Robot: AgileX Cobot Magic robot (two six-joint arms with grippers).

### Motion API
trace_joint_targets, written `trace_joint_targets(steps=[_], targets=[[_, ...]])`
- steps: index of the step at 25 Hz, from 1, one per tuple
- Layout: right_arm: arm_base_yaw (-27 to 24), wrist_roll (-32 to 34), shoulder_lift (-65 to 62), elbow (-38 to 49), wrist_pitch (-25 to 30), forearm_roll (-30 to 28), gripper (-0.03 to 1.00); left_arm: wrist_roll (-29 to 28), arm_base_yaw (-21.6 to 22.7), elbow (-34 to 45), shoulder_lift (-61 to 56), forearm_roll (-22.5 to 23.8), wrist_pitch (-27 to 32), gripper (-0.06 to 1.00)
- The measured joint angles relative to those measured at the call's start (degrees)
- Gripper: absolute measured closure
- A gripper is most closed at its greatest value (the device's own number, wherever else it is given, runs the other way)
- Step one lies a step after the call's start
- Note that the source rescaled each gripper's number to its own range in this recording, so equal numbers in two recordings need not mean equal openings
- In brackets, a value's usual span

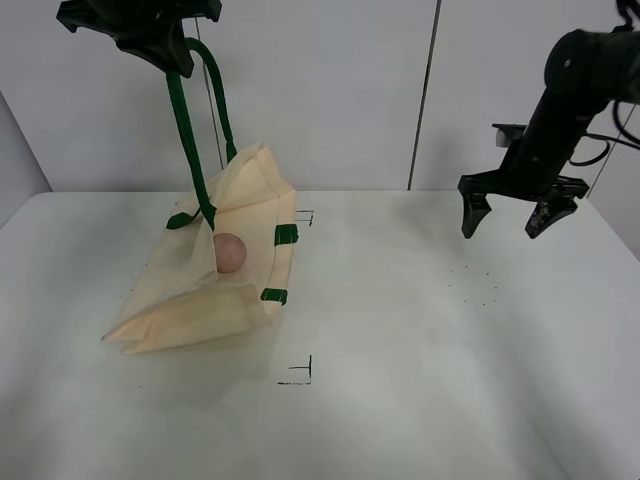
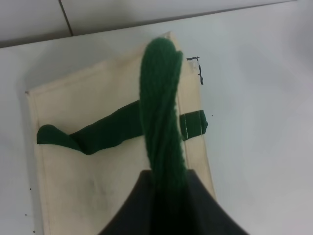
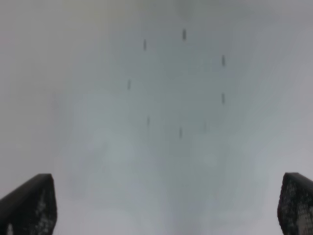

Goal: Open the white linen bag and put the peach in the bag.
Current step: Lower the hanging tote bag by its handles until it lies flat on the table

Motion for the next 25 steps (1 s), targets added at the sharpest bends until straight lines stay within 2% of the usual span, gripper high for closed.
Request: trace_joint_targets(steps=[14,19,25], targets=[[0.0,0.0,-55.33,43.78,0.15,0.0,-0.03,0.0,0.0,0.0,0.0,0.0,0.0,0.94],[0.0,0.0,-77.94,56.89,-4.37,-0.55,-0.03,0.0,0.0,0.0,0.0,0.0,0.0,0.94],[0.0,0.0,-99.46,65.15,-9.24,-2.16,-0.03,0.0,0.0,0.0,0.0,0.0,0.0,0.94]])
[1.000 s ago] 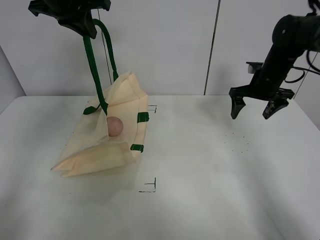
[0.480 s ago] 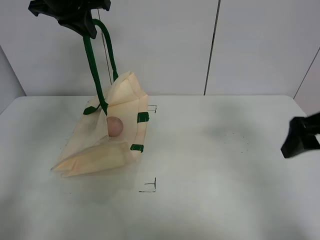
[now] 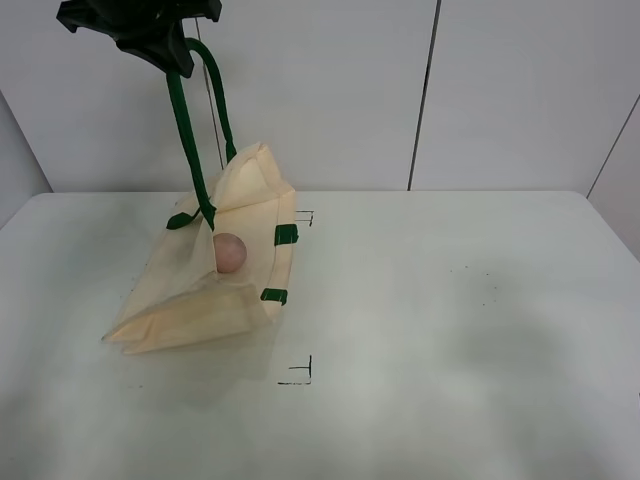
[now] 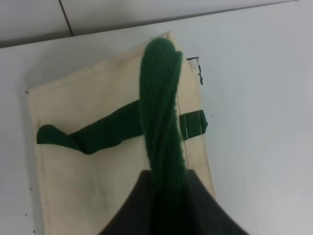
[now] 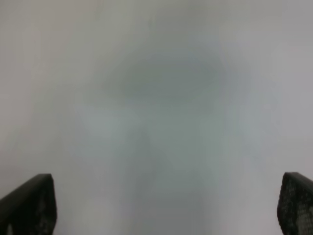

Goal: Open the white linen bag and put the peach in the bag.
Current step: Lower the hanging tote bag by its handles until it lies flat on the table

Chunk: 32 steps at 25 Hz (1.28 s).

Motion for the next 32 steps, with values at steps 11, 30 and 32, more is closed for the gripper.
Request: trace_joint_targets(steps=[11,30,32], targets=[[0.0,0.24,-13.87,0.15,-0.89,-0.62,-0.03,0.0,0.0,4.72,0.0,-0.31,0.0,0.94],[0.0,0.24,-13.87,0.15,-0.89,-0.64,-0.03,2.26,0.0,17.97,13.46,-3.45,-7.81,0.54],[0.0,0.24,-13.87,0.15,-0.89,-0.64,-0.03,2.3,0.0,17.97,13.46,-2.94,-8.23,0.22]])
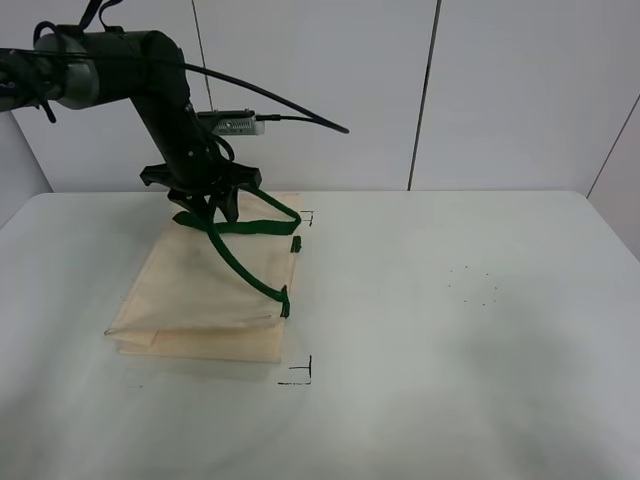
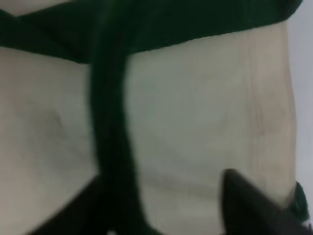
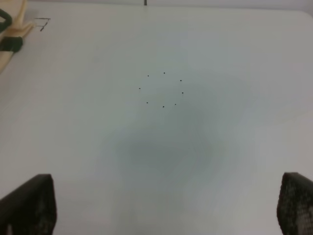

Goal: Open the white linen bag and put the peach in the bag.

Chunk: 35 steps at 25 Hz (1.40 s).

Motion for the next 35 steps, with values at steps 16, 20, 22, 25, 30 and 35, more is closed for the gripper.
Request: trace_joint_targets(steps=[16,20,22,25,30,35], targets=[[0.0,0.0,0.0,0.0,0.0,0.0,-0.03,-4.27,8.6,0.0,0.04,11.91,-0.43,-0.06],[0.0,0.0,0.0,0.0,0.0,0.0,-0.03,-3.8,13.9,0.0,0.04,11.97,1.68,-0.06],[0.0,0.0,0.0,0.0,0.0,0.0,-0.03,-3.13,15.84,0.0,0.04,11.2,3.58,-0.06],[0.0,0.0,0.0,0.0,0.0,0.0,-0.03,-2.16,16.99,0.0,0.04,8.56,6.61,-0.06],[0.0,0.0,0.0,0.0,0.0,0.06,-0.03,0.72,16.65,0.05,-2.83,4.06,7.89,-0.06],[0.0,0.0,0.0,0.0,0.0,0.06,-0.03,0.85,15.95,5.72,-11.49,3.04,7.89,-0.06]])
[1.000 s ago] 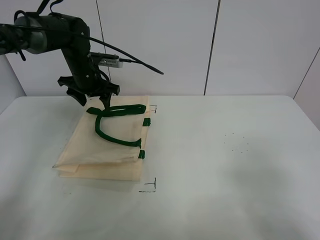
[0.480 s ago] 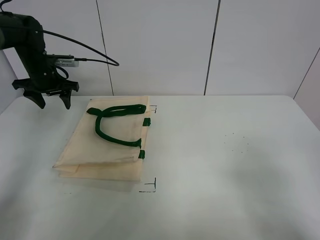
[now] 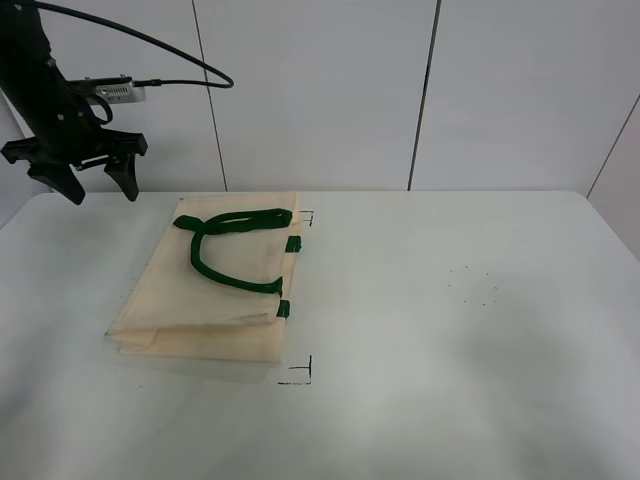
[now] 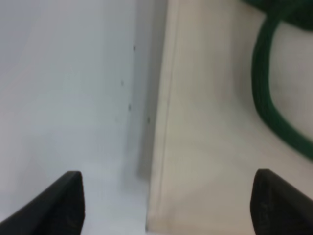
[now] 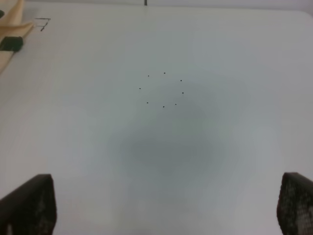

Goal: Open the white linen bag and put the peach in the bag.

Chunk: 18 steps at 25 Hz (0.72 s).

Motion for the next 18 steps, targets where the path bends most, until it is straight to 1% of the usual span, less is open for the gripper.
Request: trace_joint_targets(steps=[2,5,13,18], targets=[[0.0,0.0,0.0,0.0,0.0,0.0,-0.03,0.0,-0.31,4.73,-4.9,0.11,0.0,-0.06],[0.0,0.0,0.0,0.0,0.0,0.0,-0.03,0.0,-0.44,13.85,-13.08,0.1,0.0,-0.06],[0.0,0.0,0.0,0.0,0.0,0.0,-0.03,1.93,-0.44,41.89,-39.86,0.52,-0.3,-0.06],[0.0,0.0,0.0,0.0,0.0,0.0,-0.03,3.56,-0.44,58.44,-55.41,0.52,-5.33,-0.06]])
